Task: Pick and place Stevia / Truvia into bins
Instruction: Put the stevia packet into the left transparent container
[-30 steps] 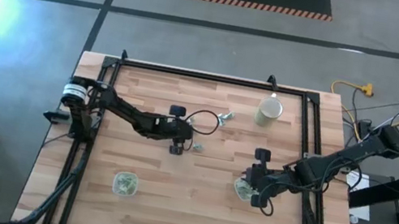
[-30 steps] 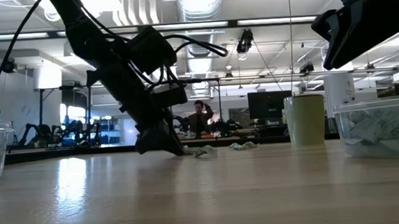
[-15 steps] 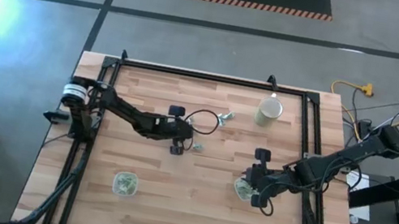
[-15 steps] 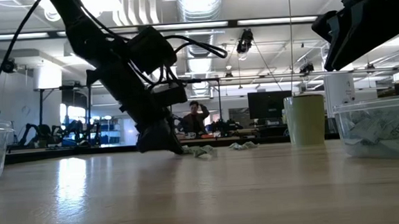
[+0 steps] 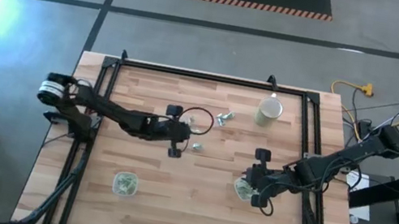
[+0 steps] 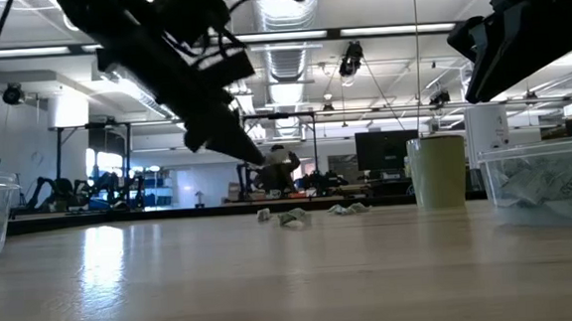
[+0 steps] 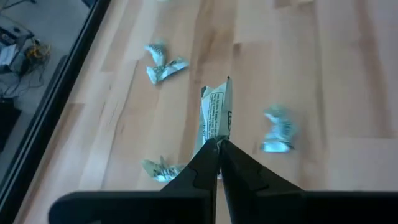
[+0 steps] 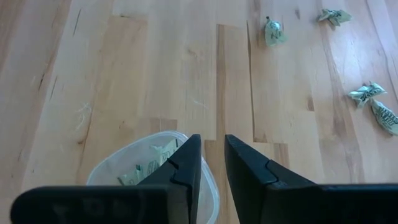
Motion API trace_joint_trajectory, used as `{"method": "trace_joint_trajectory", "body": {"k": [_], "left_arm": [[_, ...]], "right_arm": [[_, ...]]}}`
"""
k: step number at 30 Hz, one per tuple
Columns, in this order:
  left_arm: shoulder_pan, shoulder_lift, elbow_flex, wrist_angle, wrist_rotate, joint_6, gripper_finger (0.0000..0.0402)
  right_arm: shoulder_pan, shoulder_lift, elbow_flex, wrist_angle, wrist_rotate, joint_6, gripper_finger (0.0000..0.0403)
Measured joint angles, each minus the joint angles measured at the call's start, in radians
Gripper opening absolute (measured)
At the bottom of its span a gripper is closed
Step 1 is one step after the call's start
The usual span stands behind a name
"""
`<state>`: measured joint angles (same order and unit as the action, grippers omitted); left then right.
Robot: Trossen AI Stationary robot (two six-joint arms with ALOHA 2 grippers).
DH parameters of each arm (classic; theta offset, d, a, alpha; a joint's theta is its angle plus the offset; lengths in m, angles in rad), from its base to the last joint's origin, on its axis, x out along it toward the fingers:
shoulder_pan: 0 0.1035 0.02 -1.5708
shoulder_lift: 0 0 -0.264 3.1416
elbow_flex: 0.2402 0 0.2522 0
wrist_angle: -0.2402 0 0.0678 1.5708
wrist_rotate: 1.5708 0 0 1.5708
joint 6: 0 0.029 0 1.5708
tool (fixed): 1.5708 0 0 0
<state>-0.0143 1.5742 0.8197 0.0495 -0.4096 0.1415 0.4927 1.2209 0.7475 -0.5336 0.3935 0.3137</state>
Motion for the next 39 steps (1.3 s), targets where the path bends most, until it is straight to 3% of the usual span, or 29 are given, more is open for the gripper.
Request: {"method": "trace_joint_trajectory", "body": {"k": [8, 20, 32, 39], "left_arm": [[-0.106, -0.149, -0.021, -0.245, 0.000, -0.115, 0.0001], [-0.336, -0.314, -0.029, -0.603, 0.006, -0.463, 0.0001], [-0.540, -0.327, -0.029, -0.645, 0.102, -0.714, 0.0001], [-0.632, -0.327, -0.028, -0.695, 0.106, -0.877, 0.0001]], "right_arm": [[0.000, 0.000, -0.003, -0.001, 0.001, -0.008, 0.0061], [-0.003, 0.000, -0.015, 0.009, 0.029, -0.019, 0.0061], [-0.003, 0.000, -0.018, 0.062, 0.029, -0.060, 0.0061], [-0.003, 0.000, -0.018, 0.083, 0.029, -0.079, 0.0061]]}}
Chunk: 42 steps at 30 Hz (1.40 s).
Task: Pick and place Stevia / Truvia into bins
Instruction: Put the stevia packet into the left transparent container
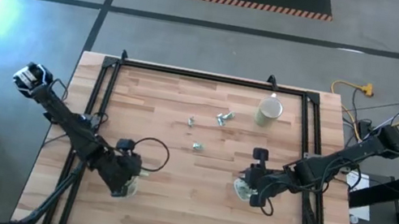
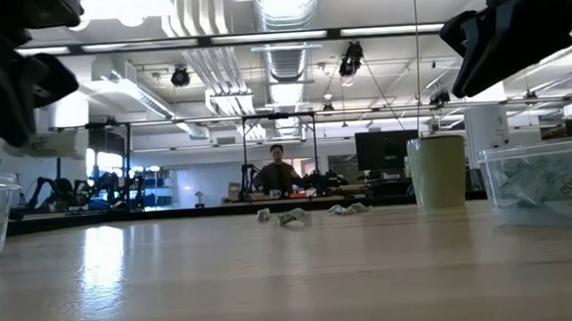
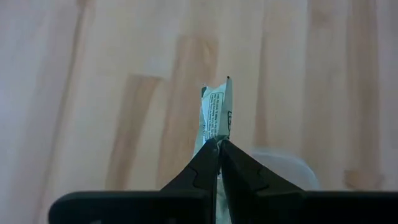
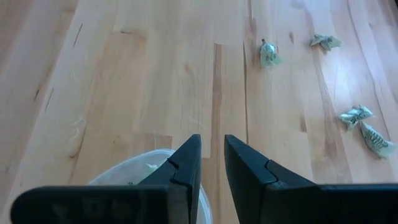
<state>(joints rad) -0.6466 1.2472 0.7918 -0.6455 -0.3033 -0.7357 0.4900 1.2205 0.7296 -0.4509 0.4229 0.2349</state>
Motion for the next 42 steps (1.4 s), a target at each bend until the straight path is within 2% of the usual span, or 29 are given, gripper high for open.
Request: {"method": "trace_joint_trajectory", "body": {"k": [6, 17, 35, 42], "left_arm": [[-0.059, 0.000, 0.010, 0.000, 0.022, -0.090, 0.0001], [-0.135, 0.000, -0.005, 0.001, 0.139, -0.299, 0.0001], [-0.133, 0.071, -0.082, 0.004, 0.189, -0.355, 0.0001], [-0.131, 0.074, -0.081, 0.008, 0.122, -0.307, 0.0001]], "right_arm": [[0.000, 0.000, 0.000, 0.025, 0.000, -0.011, 0.0061], [0.000, 0.000, 0.000, 0.056, 0.005, -0.030, 0.0061], [0.000, 0.000, -0.002, 0.099, 0.008, -0.052, 0.0061], [0.000, 0.000, -0.002, 0.120, 0.008, -0.056, 0.0061]]}}
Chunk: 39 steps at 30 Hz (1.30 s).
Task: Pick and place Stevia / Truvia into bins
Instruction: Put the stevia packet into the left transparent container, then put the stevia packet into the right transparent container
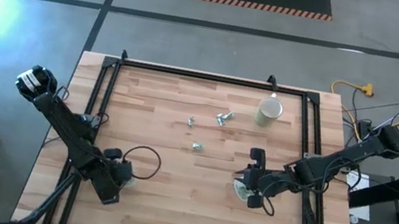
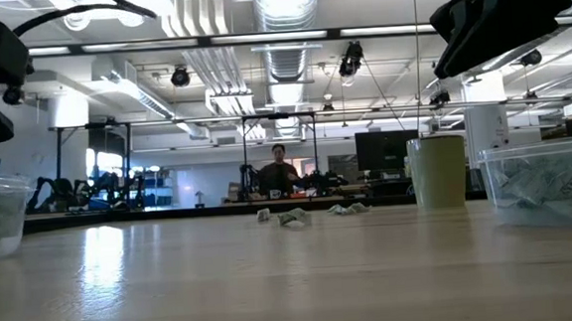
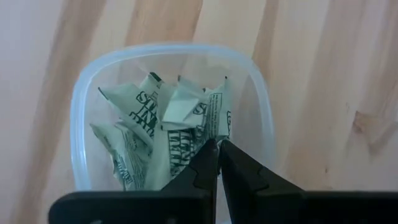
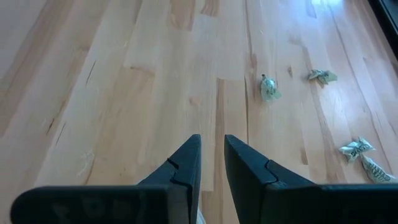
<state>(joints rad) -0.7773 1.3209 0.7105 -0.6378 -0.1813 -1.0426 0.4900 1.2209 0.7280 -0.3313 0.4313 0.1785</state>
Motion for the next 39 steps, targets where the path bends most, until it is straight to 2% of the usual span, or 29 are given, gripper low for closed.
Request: {"method": "trace_joint_trajectory", "body": {"k": [11, 19, 24, 32, 39], "left_arm": [[0.021, -0.008, 0.017, 0.000, -0.021, 0.038, 0.0009], [0.024, -0.009, 0.028, -0.009, -0.037, 0.046, 0.0090], [0.026, -0.019, 0.034, -0.091, -0.035, 0.011, 0.0128], [0.025, -0.086, 0.088, -0.131, -0.053, 0.009, 0.0134], [0.025, -0.127, 0.131, -0.142, -0.186, 0.114, 0.0134]], "right_arm": [[0.000, 0.000, 0.000, 0.002, 0.000, 0.000, 0.0061], [0.000, 0.000, -0.002, 0.001, 0.000, -0.002, 0.0061], [0.000, 0.000, -0.003, 0.007, 0.000, -0.003, 0.0061], [0.000, 0.000, -0.003, 0.032, 0.000, -0.015, 0.0061], [0.000, 0.000, -0.003, 0.046, 0.000, -0.033, 0.0061]]}}
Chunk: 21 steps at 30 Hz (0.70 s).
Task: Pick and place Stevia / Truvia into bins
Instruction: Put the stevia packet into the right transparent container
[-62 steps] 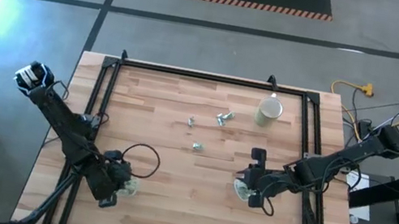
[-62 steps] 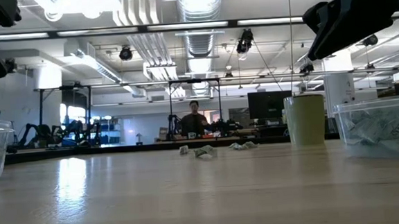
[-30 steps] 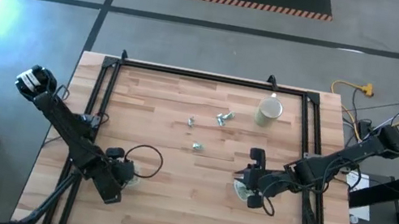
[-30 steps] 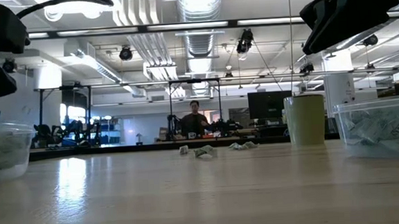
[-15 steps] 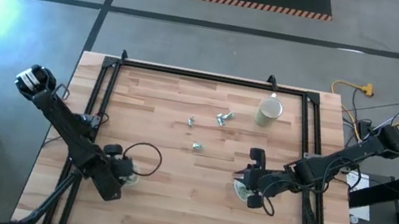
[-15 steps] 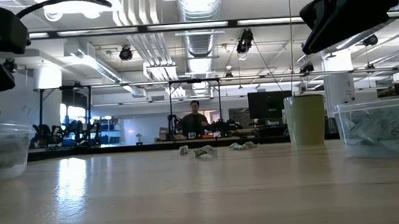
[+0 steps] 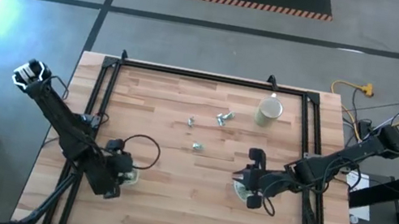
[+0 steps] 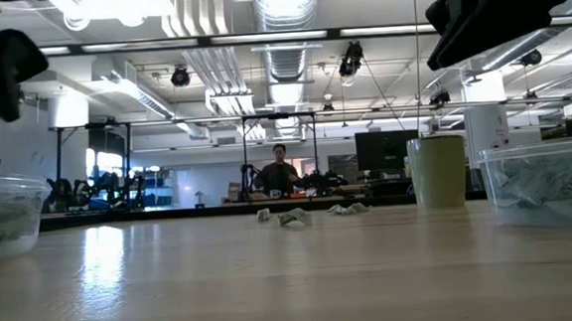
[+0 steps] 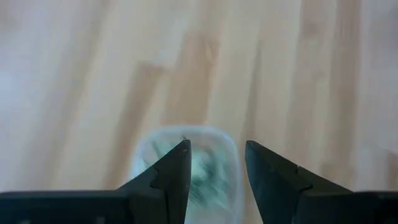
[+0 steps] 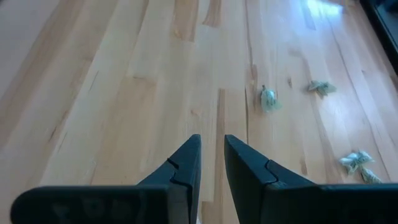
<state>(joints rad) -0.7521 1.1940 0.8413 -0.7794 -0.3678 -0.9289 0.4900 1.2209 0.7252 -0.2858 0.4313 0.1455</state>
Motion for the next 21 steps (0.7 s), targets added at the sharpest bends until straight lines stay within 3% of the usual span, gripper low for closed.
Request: {"method": "trace_joint_trajectory", "body": {"k": [7, 12, 15, 21], "left_arm": [[0.000, -0.021, 0.003, -0.025, -0.391, 0.156, 0.0134], [0.000, -0.024, 0.002, -0.025, -0.653, 0.239, 0.0134], [0.002, -0.025, 0.002, -0.023, -0.727, 0.298, 0.0135], [0.005, -0.032, -0.004, -0.024, -0.728, 0.310, 0.0135]], "right_arm": [[-0.033, 0.026, -0.022, 0.244, -0.014, -0.169, 0.0061], [-0.135, 0.084, 0.003, 0.288, -0.038, -0.206, 0.0061], [-0.214, 0.131, 0.021, 0.287, -0.153, -0.201, 0.0063], [-0.337, 0.272, 0.075, 0.353, -0.296, -0.227, 0.0095]]}}
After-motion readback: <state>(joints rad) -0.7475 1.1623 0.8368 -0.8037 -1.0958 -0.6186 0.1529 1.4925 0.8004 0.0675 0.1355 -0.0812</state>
